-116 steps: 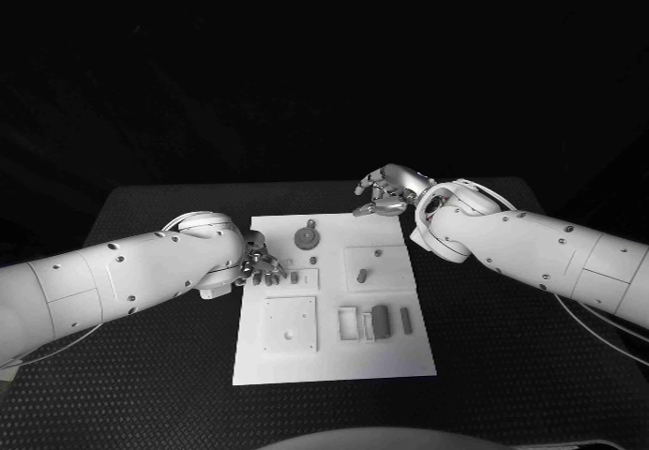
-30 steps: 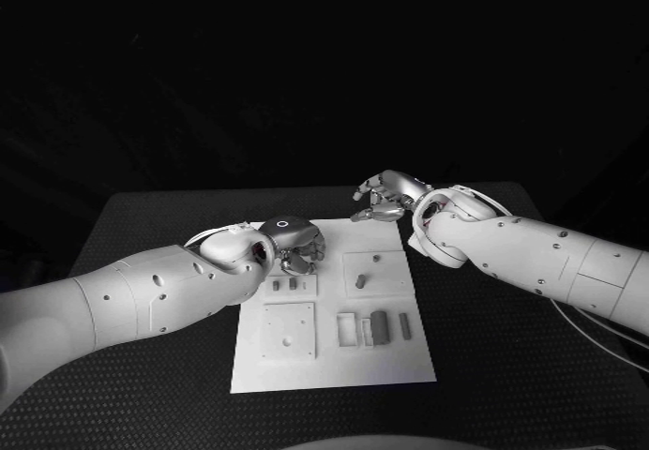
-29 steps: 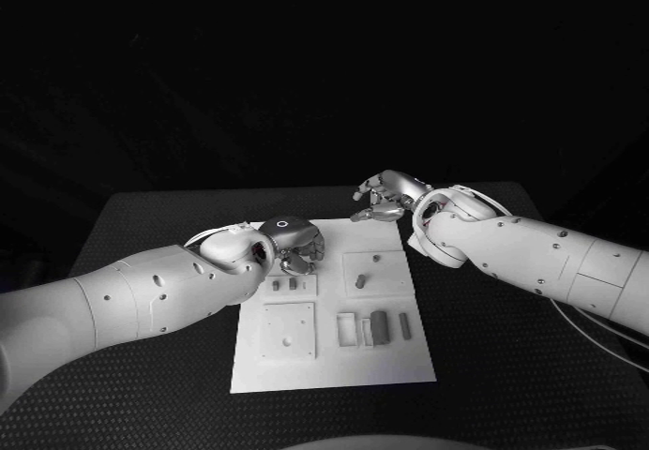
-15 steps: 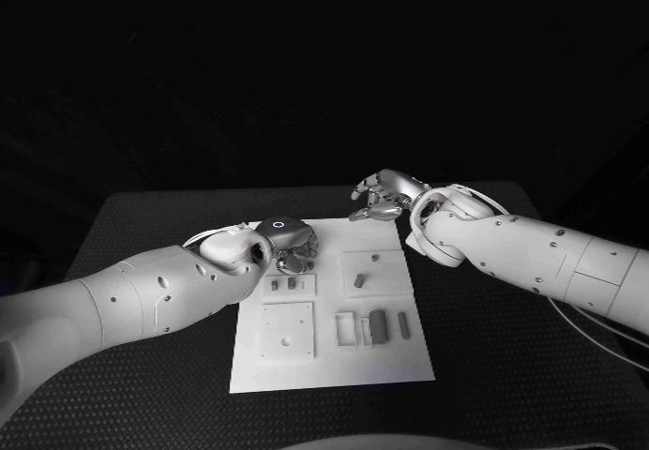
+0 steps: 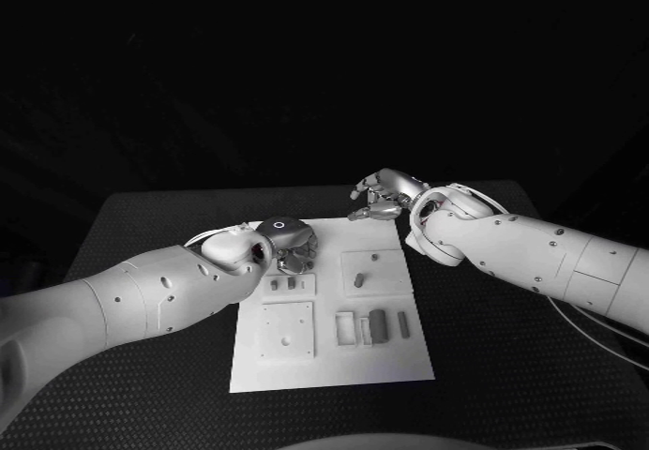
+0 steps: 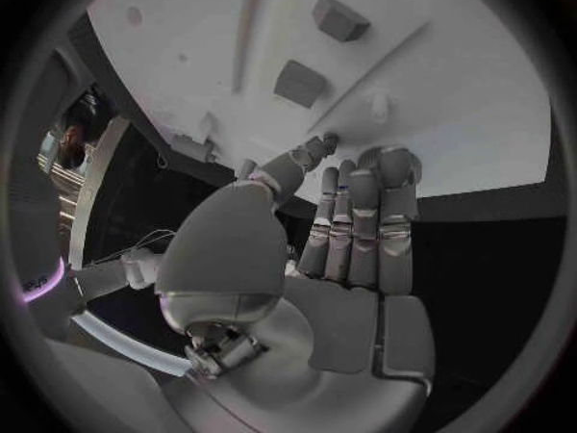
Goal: Assemble the parts on the task board
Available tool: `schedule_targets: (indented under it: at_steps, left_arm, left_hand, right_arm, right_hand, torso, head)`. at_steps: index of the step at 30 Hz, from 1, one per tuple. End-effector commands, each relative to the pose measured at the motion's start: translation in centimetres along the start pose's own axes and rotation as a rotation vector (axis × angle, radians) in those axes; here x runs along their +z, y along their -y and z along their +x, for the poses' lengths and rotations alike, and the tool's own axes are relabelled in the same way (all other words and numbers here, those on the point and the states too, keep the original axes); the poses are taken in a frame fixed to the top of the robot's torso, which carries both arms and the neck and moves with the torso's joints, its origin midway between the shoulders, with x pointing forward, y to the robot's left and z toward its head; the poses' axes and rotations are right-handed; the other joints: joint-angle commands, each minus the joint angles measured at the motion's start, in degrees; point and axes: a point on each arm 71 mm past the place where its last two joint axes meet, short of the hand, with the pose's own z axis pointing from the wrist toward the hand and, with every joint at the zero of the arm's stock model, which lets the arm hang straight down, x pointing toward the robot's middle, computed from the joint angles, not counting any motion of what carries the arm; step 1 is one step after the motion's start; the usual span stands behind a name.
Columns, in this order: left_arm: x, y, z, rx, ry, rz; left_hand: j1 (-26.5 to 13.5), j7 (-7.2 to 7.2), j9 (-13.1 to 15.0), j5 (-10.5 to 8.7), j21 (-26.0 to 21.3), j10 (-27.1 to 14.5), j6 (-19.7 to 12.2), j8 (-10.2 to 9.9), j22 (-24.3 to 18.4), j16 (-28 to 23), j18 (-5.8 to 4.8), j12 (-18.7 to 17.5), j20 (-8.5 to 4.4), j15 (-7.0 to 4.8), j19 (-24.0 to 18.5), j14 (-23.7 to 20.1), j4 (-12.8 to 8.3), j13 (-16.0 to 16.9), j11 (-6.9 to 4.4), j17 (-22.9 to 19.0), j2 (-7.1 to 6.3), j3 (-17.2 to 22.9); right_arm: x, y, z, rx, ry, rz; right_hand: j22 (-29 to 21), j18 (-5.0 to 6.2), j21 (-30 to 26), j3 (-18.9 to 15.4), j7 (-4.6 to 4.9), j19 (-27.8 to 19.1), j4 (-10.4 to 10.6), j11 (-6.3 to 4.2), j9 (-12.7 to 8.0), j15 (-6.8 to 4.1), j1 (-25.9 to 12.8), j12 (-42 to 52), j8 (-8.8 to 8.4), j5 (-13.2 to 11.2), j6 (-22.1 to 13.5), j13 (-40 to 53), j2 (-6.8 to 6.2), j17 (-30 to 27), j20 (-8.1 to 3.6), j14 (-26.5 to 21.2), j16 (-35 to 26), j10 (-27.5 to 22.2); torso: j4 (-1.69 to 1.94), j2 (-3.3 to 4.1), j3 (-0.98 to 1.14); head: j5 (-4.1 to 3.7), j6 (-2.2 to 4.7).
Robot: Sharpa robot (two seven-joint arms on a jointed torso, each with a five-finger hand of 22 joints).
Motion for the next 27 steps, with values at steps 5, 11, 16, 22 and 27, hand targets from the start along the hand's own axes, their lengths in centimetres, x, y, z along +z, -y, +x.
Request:
schedule_targets:
  at_steps: [5, 11, 16, 22, 27]
  left_arm:
    - [0.4, 0.5, 0.3, 0.009, -0.015, 0.013]
    - [0.7, 0.7, 1.0, 0.016, -0.029, 0.009]
    - [0.8, 1.0, 1.5, 0.012, -0.043, 0.011]
    - [0.8, 0.8, 1.6, 0.028, -0.042, 0.002]
    - [0.8, 0.6, 1.7, 0.03, -0.043, -0.006]
  left_hand:
    - [0.3, 0.25, -0.1, 0.26, 0.5, 2.3, 1.3, 0.7, 0.7, 0.6, 5.97, 0.7, -0.09, -0.54, 0.4, 0.3, -0.2, 0.7, -0.56, 0.1, 0.65, 0.5]
    - [0.3, 0.27, -0.1, 0.23, 0.7, 2.2, 1.3, 0.8, 0.8, 0.8, 5.93, 0.6, -0.21, -0.61, 0.6, 0.4, -0.2, 0.7, -0.62, 0.2, 0.6, 0.4]
    - [0.2, 0.28, -0.1, 0.22, 0.7, 2.2, 1.3, 0.8, 0.9, 0.9, 5.92, 0.5, -0.25, -0.61, 0.6, 0.4, -0.2, 0.7, -0.62, 0.2, 0.57, 0.4]
    - [0.2, 0.32, -0.2, 0.21, 0.8, 2.3, 1.3, 0.8, 0.9, 1.0, 5.9, 0.5, -0.32, -0.64, 0.7, 0.5, -0.2, 0.8, -0.66, 0.3, 0.63, 0.4]
    - [0.2, 0.37, -0.2, 0.22, 0.9, 2.6, 1.3, 0.7, 1.0, 1.1, 5.86, 0.6, -0.39, -0.71, 0.8, 0.5, -0.1, 1.0, -0.73, 0.3, 0.76, 0.4]
  right_arm:
    - [0.0, -0.2, 0.1, 0.002, -0.005, -0.007]
    - [0.0, -0.2, 0.1, 0.002, -0.004, -0.008]
    - [0.0, -0.2, 0.1, 0.002, -0.004, -0.008]
    - [0.0, -0.2, 0.1, 0.002, -0.004, -0.007]
    - [0.0, -0.2, 0.1, 0.002, -0.004, -0.007]
  right_hand:
    - [1.0, 1.72, -0.2, 0.0, 0.4, -0.1, 0.2, 0.08, -0.1, 0.05, -0.5, 0.4, 0.21, -0.1, 0.1, -0.1, 0.28, -0.1, -0.37, -0.3, -0.2, -0.5]
    - [1.0, 1.72, -0.2, 0.0, 0.4, -0.1, 0.2, 0.08, -0.1, 0.05, -0.5, 0.4, 0.21, -0.1, 0.1, -0.1, 0.28, -0.1, -0.37, -0.3, -0.2, -0.5]
    - [1.0, 1.72, -0.2, 0.0, 0.4, -0.1, 0.2, 0.08, -0.1, 0.05, -0.5, 0.4, 0.21, -0.1, 0.1, -0.1, 0.27, -0.1, -0.37, -0.3, -0.2, -0.5]
    - [1.0, 1.72, -0.2, 0.0, 0.4, -0.1, 0.2, 0.08, -0.1, 0.05, -0.5, 0.4, 0.21, -0.1, 0.1, -0.1, 0.27, -0.1, -0.37, -0.3, -0.2, -0.5]
    - [1.0, 1.72, -0.2, 0.0, 0.4, -0.1, 0.2, 0.08, -0.1, 0.05, -0.5, 0.5, 0.22, -0.1, 0.1, -0.1, 0.27, -0.1, -0.38, -0.3, -0.2, -0.5]
  torso:
    - [0.01, -0.01, 0.05]
    - [-0.04, 0.02, -0.02]
    - [0.01, 0.03, -0.03]
    - [0.0, 0.05, -0.03]
    - [0.04, 0.0, -0.04]
  head:
    - [0.14, 0.09]
    - [0.12, 0.15]
    - [0.04, 0.09]
    - [-0.06, 0.03]
    - [-0.14, -0.04]
